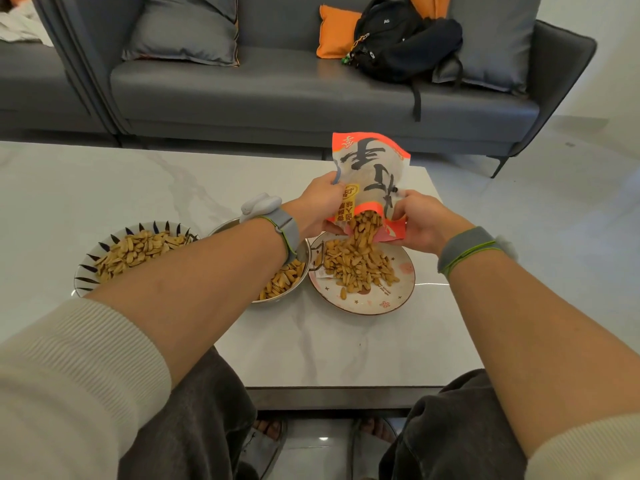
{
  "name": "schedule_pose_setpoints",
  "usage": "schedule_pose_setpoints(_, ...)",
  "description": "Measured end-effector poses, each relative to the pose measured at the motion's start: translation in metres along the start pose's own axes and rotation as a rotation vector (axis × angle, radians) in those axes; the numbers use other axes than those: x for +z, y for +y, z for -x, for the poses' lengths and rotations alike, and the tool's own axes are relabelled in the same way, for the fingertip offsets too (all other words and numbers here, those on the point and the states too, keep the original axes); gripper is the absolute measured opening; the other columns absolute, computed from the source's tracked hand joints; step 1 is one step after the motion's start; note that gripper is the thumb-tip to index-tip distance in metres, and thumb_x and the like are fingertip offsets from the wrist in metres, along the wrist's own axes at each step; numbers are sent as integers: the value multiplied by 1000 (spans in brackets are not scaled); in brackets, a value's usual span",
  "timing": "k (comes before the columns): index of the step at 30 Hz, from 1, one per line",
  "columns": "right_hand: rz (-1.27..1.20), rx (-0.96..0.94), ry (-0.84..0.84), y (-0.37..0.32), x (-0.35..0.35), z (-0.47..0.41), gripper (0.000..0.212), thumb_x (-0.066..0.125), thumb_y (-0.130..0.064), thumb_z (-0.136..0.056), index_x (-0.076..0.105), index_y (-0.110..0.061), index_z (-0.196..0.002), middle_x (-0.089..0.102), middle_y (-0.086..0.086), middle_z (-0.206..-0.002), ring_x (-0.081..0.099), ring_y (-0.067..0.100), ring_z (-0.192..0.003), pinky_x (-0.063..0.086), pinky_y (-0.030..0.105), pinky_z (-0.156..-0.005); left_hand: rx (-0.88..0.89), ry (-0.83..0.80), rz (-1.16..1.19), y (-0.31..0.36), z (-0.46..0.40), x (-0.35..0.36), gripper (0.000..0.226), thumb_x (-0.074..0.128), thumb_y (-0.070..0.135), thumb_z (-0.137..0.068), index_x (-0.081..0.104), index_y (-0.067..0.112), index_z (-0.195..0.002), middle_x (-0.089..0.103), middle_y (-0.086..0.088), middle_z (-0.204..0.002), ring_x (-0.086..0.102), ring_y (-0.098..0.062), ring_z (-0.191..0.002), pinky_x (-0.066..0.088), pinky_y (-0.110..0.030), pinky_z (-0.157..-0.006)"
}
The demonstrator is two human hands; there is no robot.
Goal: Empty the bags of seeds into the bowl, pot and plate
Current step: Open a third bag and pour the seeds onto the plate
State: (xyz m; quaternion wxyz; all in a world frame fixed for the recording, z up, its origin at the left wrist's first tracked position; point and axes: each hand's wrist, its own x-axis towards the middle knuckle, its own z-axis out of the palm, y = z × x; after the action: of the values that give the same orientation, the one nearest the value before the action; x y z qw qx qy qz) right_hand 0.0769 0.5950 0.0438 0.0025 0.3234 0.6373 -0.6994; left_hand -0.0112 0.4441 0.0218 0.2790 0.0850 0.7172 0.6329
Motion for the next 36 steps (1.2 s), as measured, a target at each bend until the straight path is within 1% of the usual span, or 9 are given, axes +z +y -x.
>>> schedule_pose_setpoints(4, 2, -1, -13, 0, 3, 4, 69, 27, 21, -88, 46, -16, -143, 58, 21, -126, 68, 45, -104, 64, 61, -67, -16, -2, 16, -2, -1, 2, 31, 32, 25, -116, 59, 20, -131, 74, -22, -120, 76, -41, -101, 66, -62, -74)
schedule_pose_setpoints(7, -5, 1, -13, -1, -2, 2, 69, 27, 19, -88, 48, -17, -142, 58, 22, -134, 67, 48, -114, 62, 68, -77, -1, -10, 23, 0, -2, 2, 31, 32, 25, -116, 59, 21, -132, 75, -19, -121, 78, -38, -100, 67, -59, -75)
schedule_pose_setpoints(10, 2, 10, -17, 0, 1, 3, 70, 28, 19, -88, 45, -18, -146, 56, 22, -137, 68, 45, -108, 63, 65, -75, -1, -23, 24, -1, -1, 1, 31, 33, 25, -116, 58, 21, -133, 75, -19, -120, 78, -39, -101, 67, -56, -72)
schedule_pose_setpoints(15, 0, 4, -3, -3, -3, 2, 71, 28, 19, -87, 44, -17, -146, 56, 21, -136, 68, 47, -110, 63, 67, -76, 16, -11, 21, 0, -3, 1, 31, 32, 24, -116, 58, 20, -134, 74, -23, -120, 76, -44, -101, 65, -63, -75)
schedule_pose_setpoints(19, 16, 5, -14, 1, 3, 5, 61, 28, 21, -89, 47, -15, -136, 55, 20, -125, 67, 44, -103, 63, 64, -71, 2, -21, 11, -3, 0, 2, 32, 32, 25, -117, 55, 18, -138, 74, -23, -120, 76, -46, -104, 67, -58, -70)
schedule_pose_setpoints(23, -7, -3, -4, -2, -4, -2, 69, 29, 20, -86, 48, -17, -141, 55, 22, -138, 67, 49, -115, 62, 69, -78, 18, -30, 23, 1, -1, 1, 30, 32, 24, -116, 54, 19, -136, 72, -26, -125, 73, -49, -100, 66, -62, -74)
schedule_pose_setpoints(29, 16, 2, -5, 0, -1, 0, 65, 29, 19, -88, 48, -16, -139, 57, 21, -135, 69, 44, -105, 64, 63, -72, 3, -29, 19, -2, 2, 3, 30, 32, 25, -117, 55, 19, -134, 73, -23, -122, 72, -52, -109, 66, -61, -73)
schedule_pose_setpoints(33, 22, 7, -18, 0, -1, 0, 68, 29, 18, -89, 46, -18, -145, 57, 19, -131, 71, 41, -98, 64, 63, -74, 23, -30, 12, 0, 3, 3, 29, 32, 24, -117, 55, 19, -134, 73, -21, -121, 76, -43, -105, 67, -57, -72)
schedule_pose_setpoints(36, 7, -11, -27, -1, 1, 1, 63, 29, 19, -90, 47, -16, -138, 58, 19, -127, 70, 38, -91, 64, 59, -70, 27, -13, 2, 0, 2, 1, 30, 31, 24, -116, 57, 21, -131, 75, -19, -116, 77, -43, -98, 66, -61, -73)
